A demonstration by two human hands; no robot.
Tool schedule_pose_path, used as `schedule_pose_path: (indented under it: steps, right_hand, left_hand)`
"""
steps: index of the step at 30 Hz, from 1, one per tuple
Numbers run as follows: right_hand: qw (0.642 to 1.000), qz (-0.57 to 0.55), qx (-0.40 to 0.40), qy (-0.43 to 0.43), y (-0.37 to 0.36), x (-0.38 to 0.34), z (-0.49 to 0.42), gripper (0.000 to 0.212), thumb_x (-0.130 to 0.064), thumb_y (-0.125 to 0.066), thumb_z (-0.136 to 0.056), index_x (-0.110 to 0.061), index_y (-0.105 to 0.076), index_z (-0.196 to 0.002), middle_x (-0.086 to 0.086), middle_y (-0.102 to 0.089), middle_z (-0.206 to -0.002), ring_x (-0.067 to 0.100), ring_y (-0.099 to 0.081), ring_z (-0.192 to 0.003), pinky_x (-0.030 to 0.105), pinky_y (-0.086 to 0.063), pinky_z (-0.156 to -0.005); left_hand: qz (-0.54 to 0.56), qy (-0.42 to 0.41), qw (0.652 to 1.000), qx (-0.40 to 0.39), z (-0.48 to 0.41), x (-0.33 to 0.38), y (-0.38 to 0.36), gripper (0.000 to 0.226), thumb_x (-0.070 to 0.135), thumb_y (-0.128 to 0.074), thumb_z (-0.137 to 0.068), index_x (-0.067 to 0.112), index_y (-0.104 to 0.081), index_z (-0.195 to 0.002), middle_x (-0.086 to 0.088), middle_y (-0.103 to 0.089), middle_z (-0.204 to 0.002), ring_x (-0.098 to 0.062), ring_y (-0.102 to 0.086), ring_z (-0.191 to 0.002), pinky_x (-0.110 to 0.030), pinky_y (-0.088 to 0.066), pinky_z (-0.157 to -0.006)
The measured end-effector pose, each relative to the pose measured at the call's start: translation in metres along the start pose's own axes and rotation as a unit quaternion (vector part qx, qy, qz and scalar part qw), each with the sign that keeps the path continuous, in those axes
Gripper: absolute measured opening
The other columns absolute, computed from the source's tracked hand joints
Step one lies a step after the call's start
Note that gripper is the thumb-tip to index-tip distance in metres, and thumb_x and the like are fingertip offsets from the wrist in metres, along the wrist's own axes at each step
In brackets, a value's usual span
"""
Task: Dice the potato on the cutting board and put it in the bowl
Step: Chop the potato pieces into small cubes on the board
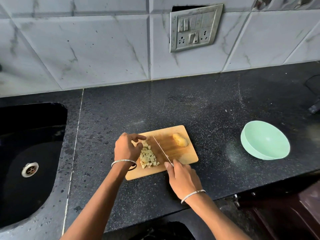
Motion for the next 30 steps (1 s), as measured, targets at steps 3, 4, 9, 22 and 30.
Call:
schedule_pose_path:
  steps: [3, 4, 9, 22, 30]
  right_hand:
    - [1.0, 0.026, -0.007, 0.007, 0.006, 0.01, -0.002, 0.04, -0.053, -0.027, -0.101, -0.02, -0.049, -0.094, 0.009, -0.064, -0.095, 0.036, -0.063, -0.089, 0.04, -0.046, -0.069]
    - [1.0, 0.019, 0.001, 0.007, 0.008, 0.014, -0.003, 0.04, -0.053, -0.028, -0.1, -0.02, -0.048, -0.092, 0.009, -0.064, -0.093, 0.036, -0.062, -0.088, 0.04, -0.046, -0.069]
    - [0.996, -0.079, -0.012, -0.041, 0.017, 0.043, -0.009, 0.044, -0.053, -0.034, -0.099, -0.019, -0.056, -0.082, 0.002, -0.067, -0.084, 0.03, -0.061, -0.084, 0.038, -0.046, -0.073]
    - [0.958, -0.228, 0.075, -0.16, 0.038, 0.092, -0.026, 0.054, -0.055, -0.033, -0.099, -0.018, -0.061, -0.069, 0.0, -0.057, -0.063, 0.023, -0.052, -0.062, 0.039, -0.045, -0.064]
    - [0.97, -0.185, 0.074, -0.137, 0.031, 0.085, -0.015, 0.057, -0.046, -0.029, -0.102, -0.016, -0.068, -0.075, 0.007, -0.066, -0.077, 0.031, -0.062, -0.082, 0.037, -0.047, -0.077]
  left_hand:
    - [0.024, -0.016, 0.998, 0.049, 0.001, 0.012, -0.001, 0.032, 0.006, -0.065, -0.074, 0.031, -0.074, -0.091, 0.002, -0.06, -0.089, -0.014, -0.059, -0.065, -0.029, -0.049, -0.068]
    - [0.034, -0.022, 0.996, 0.074, 0.001, 0.015, 0.0, 0.032, 0.005, -0.063, -0.074, 0.03, -0.074, -0.091, 0.002, -0.06, -0.089, -0.013, -0.059, -0.065, -0.028, -0.048, -0.068]
    - [0.07, -0.054, 0.991, 0.099, 0.0, 0.032, -0.007, 0.023, 0.01, -0.065, -0.079, 0.026, -0.073, -0.094, 0.003, -0.062, -0.089, -0.006, -0.058, -0.07, -0.006, -0.036, -0.063]
    - [-0.123, -0.089, 0.985, -0.086, 0.002, 0.094, -0.108, 0.067, 0.049, -0.074, -0.075, 0.012, -0.048, -0.126, -0.01, -0.058, -0.122, -0.029, -0.052, -0.113, -0.035, -0.04, -0.096]
    - [-0.077, -0.089, 0.986, -0.115, 0.003, 0.078, -0.1, 0.053, 0.03, -0.079, -0.07, 0.015, -0.049, -0.112, -0.005, -0.065, -0.09, -0.027, -0.056, -0.093, -0.032, -0.04, -0.07]
Point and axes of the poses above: each hand's wrist, its own z-axis away from the middle knuckle, its own y-axis out of the back of the hand, x = y × z, the point moved 3 cm from there along -z, towards the middle knuckle
